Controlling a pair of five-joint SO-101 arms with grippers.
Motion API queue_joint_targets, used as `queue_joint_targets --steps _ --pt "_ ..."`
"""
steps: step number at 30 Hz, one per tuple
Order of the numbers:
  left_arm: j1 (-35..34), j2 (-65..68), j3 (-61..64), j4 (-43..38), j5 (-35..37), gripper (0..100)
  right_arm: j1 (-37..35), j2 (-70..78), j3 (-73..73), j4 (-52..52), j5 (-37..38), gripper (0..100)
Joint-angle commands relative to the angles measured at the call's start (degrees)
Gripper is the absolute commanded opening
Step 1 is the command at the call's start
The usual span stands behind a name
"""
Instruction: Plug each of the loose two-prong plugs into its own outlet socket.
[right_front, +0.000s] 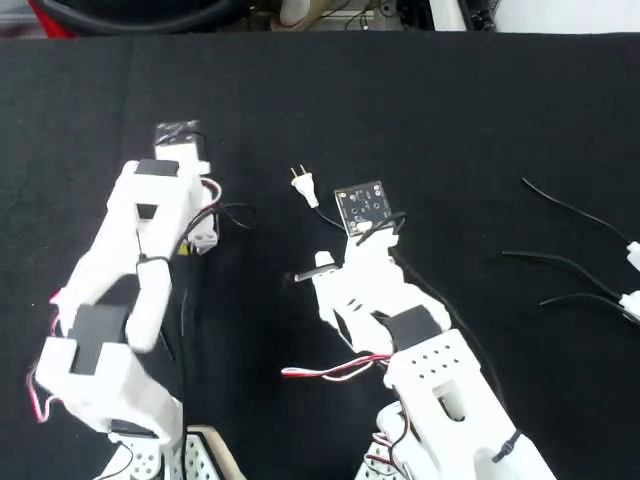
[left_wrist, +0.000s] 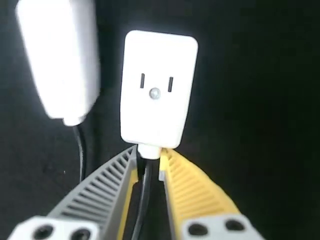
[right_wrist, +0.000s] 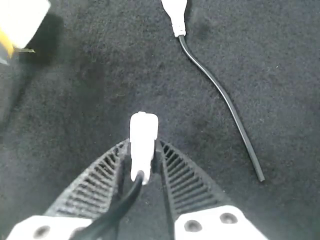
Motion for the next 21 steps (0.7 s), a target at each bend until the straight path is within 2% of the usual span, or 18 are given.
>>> queue_joint_targets --steps 1,6,9,12,14,19,21 --pt "6.02 -9.41 2.86 1.32 -16.35 3 0.7 0.13 -2.77 -0.44 0.62 1.1" --pt "11.65 -14.77 11.56 5.71 -37.27 3 0.79 0.13 -2.68 -0.35 2.9 1.1" --pt "10.77 -15.47 15.52 5.98 -44.75 3 1.93 0.04 -3.12 1.14 2.9 1.1" --pt "7.43 -15.47 16.22 4.31 -44.92 3 4.31 0.04 -3.21 1.14 2.9 1.1" --pt "4.53 -15.82 16.75 2.11 -41.49 4 6.42 0.04 -4.0 1.49 2.81 1.1" --pt "2.86 -15.91 17.8 0.88 -40.35 26 13.98 0.04 -8.84 5.8 2.46 1.1" --pt "2.95 -16.09 17.98 0.26 -40.26 30 16.44 0.04 -9.8 7.65 2.64 1.1"
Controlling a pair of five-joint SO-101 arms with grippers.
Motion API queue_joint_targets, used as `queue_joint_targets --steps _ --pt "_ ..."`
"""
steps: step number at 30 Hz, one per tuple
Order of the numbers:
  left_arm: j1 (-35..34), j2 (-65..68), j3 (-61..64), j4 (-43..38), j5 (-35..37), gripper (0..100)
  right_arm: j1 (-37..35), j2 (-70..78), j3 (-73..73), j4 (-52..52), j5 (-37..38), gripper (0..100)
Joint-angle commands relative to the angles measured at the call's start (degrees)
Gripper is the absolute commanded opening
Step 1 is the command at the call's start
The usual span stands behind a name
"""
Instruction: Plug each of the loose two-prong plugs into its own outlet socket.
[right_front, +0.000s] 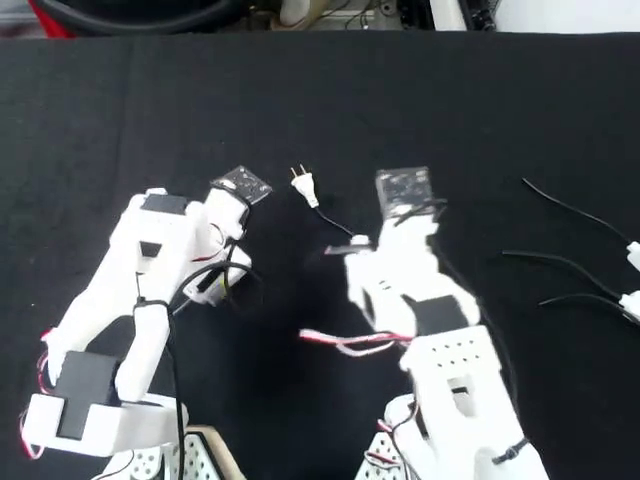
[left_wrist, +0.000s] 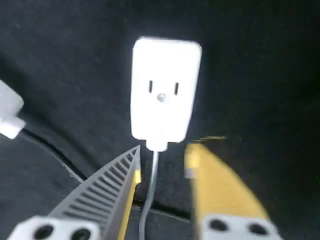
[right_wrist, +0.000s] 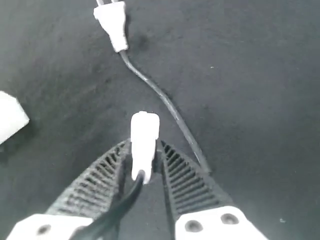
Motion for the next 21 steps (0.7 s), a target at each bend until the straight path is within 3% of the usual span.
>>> queue_joint_targets --steps 1,6,10,14,16,21 --pt "-0.92 -2.29 0.04 -0.88 0.79 30 5.71 0.04 -5.58 3.87 0.18 1.1" --pt "-1.1 -4.75 0.4 -0.44 4.22 28 6.77 0.31 -5.32 4.31 0.26 1.1" --pt "0.66 -15.12 2.77 0.88 8.53 28 6.68 0.31 -5.32 4.48 0.0 1.1" --pt "7.69 -22.15 12.0 -8.09 9.14 28 6.68 0.4 -5.32 4.48 0.0 1.1" --pt "7.78 -19.6 14.2 -15.38 9.05 28 6.68 0.4 -5.32 4.57 0.0 1.1" --pt "7.16 -3.16 8.13 -17.32 8.97 28 6.68 0.4 -5.23 4.57 0.0 1.1"
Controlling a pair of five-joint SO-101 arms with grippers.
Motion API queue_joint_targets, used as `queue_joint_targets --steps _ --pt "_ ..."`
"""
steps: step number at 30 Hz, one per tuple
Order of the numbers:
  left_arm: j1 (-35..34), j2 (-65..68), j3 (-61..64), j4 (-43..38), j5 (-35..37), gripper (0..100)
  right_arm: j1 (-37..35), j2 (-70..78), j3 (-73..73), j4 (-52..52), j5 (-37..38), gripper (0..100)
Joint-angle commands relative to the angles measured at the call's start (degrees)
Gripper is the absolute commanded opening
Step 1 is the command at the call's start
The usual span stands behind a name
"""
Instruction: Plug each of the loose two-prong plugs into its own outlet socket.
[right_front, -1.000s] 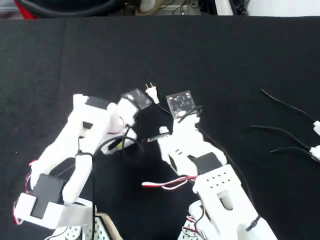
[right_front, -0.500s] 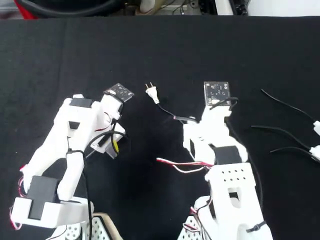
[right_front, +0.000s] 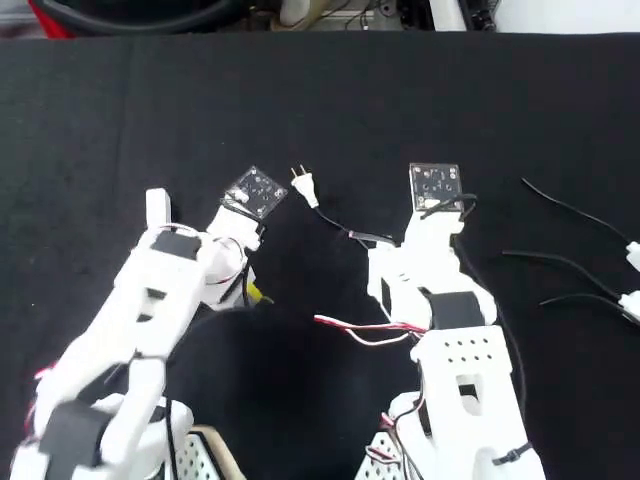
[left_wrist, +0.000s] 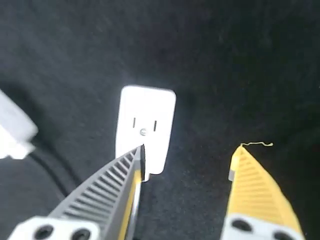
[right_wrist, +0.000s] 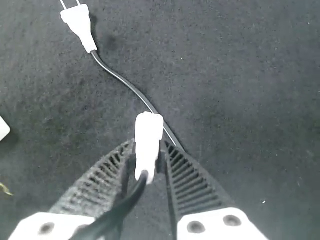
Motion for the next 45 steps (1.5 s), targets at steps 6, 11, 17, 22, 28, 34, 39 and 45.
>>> queue_joint_targets --steps 6,11,17,22,28,34,39,45 --pt "-1.63 22.86 -15.87 3.52 -1.14 28 0.7 0.4 -2.95 0.18 -0.09 1.1" --pt "-2.42 23.47 -16.31 2.2 -2.02 28 0.62 0.4 -2.51 0.26 0.18 1.1" --pt "-2.59 23.65 -16.92 4.4 -5.63 28 0.62 0.4 -1.71 0.18 0.26 1.1" --pt "-4.18 23.65 -17.1 4.92 -10.81 28 0.62 0.4 -1.71 0.18 0.18 1.1" --pt "-7.34 23.74 -17.27 4.57 -14.42 21 0.53 0.31 -1.1 0.0 0.26 1.1" --pt "-7.69 26.29 -19.03 5.1 -15.03 22 0.53 0.31 -1.1 0.09 0.26 1.1" --pt "-9.98 32.7 -26.77 10.46 -14.95 22 0.53 0.31 -1.1 0.0 0.26 1.1" --pt "-12.0 36.92 -31.87 13.19 -14.68 14 0.53 0.31 -1.1 -0.09 0.26 1.1"
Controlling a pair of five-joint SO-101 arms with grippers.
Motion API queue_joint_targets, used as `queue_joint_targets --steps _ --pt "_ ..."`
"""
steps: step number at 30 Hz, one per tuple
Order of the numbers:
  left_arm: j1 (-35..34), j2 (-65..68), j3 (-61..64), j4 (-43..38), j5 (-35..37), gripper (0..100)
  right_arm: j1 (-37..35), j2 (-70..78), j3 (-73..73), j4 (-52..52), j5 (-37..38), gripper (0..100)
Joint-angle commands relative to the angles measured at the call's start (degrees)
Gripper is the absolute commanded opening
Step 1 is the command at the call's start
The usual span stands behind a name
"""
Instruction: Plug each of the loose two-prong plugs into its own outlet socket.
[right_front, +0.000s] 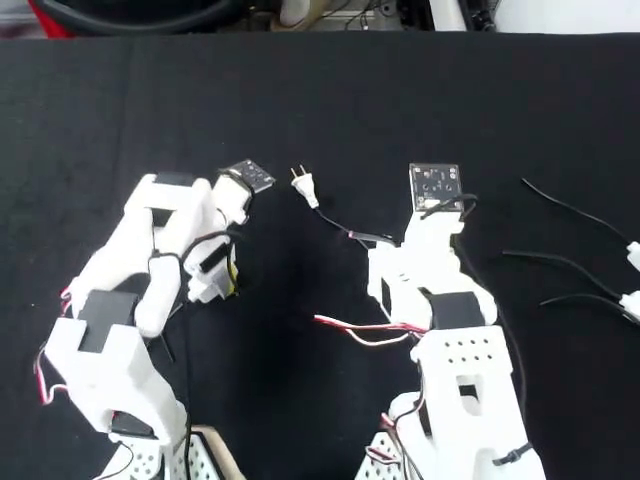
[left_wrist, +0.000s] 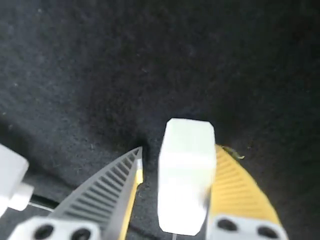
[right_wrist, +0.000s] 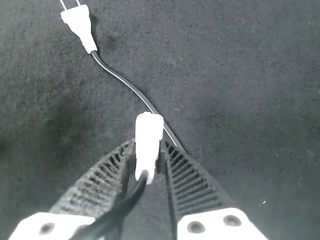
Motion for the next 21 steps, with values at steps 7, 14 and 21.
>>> queue_joint_targets --steps 7,14,21 --pt "2.42 -5.01 1.98 2.55 1.32 4 0.53 0.31 -1.1 -0.26 0.35 1.1" --pt "20.0 -23.3 15.34 4.84 4.57 4 0.97 0.04 -1.27 -0.35 0.18 1.1" --pt "33.19 -34.81 20.62 0.18 7.47 4 8.09 0.04 -3.47 0.18 -0.09 1.1"
